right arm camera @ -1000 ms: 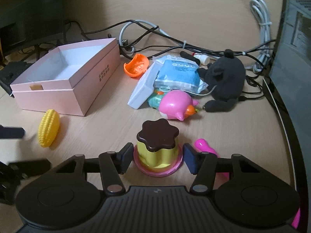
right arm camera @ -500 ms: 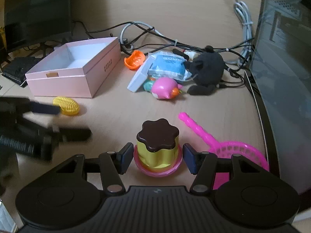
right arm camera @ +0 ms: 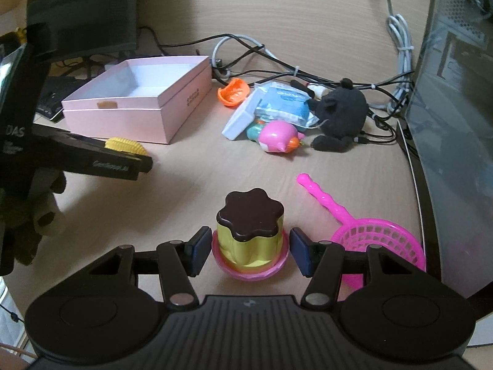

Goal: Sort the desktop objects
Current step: 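Carry the pudding-cup toy into the pink box and open the right gripper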

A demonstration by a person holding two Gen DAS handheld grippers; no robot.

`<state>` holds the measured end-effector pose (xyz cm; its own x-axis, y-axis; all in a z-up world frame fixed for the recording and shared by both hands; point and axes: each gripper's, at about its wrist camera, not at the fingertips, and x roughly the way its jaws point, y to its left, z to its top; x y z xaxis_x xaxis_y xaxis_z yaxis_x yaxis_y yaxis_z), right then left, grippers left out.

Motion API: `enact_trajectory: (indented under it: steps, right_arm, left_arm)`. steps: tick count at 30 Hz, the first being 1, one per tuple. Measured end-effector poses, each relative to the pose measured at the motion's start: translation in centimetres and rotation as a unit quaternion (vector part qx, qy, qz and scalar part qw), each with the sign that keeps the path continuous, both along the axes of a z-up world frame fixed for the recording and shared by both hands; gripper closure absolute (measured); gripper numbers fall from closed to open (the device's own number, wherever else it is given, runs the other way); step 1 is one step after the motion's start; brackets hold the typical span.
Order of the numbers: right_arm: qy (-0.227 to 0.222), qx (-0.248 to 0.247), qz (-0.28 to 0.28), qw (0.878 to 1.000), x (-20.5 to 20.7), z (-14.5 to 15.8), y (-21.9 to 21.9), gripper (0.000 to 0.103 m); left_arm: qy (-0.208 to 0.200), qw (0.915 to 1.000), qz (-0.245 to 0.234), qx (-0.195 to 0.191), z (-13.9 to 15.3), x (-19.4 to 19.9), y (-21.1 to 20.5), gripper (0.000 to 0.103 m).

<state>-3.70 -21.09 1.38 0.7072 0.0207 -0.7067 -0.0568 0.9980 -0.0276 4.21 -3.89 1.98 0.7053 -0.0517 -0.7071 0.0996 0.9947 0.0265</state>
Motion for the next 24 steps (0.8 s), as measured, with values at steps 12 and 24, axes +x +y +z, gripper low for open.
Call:
enact_trajectory:
  steps: [12,24]
  right_arm:
    - [-0.033,-0.021,0.105,0.994,0.2,4.0,5.4,0.047]
    - [-0.072,-0.026,0.114,0.991,2.4,9.1,9.4,0.047]
  left_arm:
    - [0.054,0.9984,0.018,-0.009,3.4,-5.7,4.6,0.031]
    - [-0.025,0.9995,0.016,-0.008,7.8,-6.0,7.8,0.031]
